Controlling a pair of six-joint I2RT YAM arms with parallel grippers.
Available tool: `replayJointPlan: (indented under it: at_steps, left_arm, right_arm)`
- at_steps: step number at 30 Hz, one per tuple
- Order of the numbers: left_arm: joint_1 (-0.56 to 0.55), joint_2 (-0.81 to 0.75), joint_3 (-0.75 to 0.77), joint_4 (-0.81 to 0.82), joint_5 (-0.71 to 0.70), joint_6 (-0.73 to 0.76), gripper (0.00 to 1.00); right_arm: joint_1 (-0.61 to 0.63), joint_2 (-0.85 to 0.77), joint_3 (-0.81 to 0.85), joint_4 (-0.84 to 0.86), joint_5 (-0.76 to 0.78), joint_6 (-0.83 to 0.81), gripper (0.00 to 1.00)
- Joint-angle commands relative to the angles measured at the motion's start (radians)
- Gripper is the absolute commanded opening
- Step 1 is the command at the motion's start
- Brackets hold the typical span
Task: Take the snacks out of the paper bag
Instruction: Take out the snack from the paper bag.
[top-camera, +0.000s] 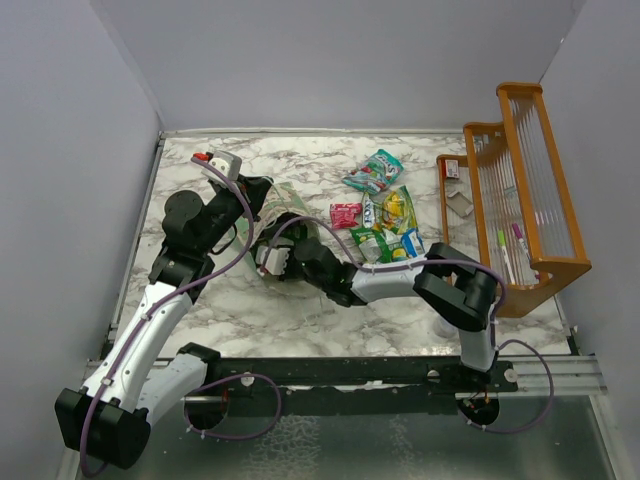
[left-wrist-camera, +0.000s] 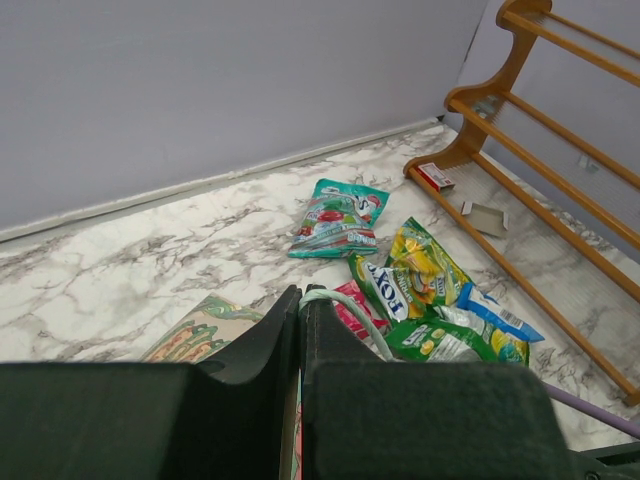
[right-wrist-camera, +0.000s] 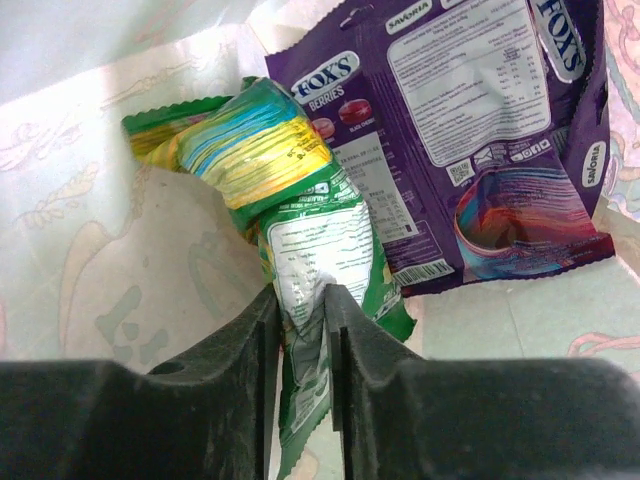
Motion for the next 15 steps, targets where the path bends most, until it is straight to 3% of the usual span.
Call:
replayJointPlan:
  at_steps: [1, 6, 15]
  left_arm:
    - [-0.005, -0.013, 0.024, 0.016, -0.014, 0.004, 0.0]
    - [-0.01, -0.01, 0.024, 0.017, -0.013, 0.004, 0.0]
    - [-0.011, -0.006, 0.023, 0.016, -0.014, 0.003, 0.0]
  right_arm:
    - [-0.009, 0.007, 0.025, 0.023, -0.003, 0.004, 0.18]
    - [-0.01, -0.033, 0.018, 0.006, -0.044, 0.015, 0.02]
    - [-0.01, -0.207, -0.061, 0.019, -0.184, 0.045, 0.02]
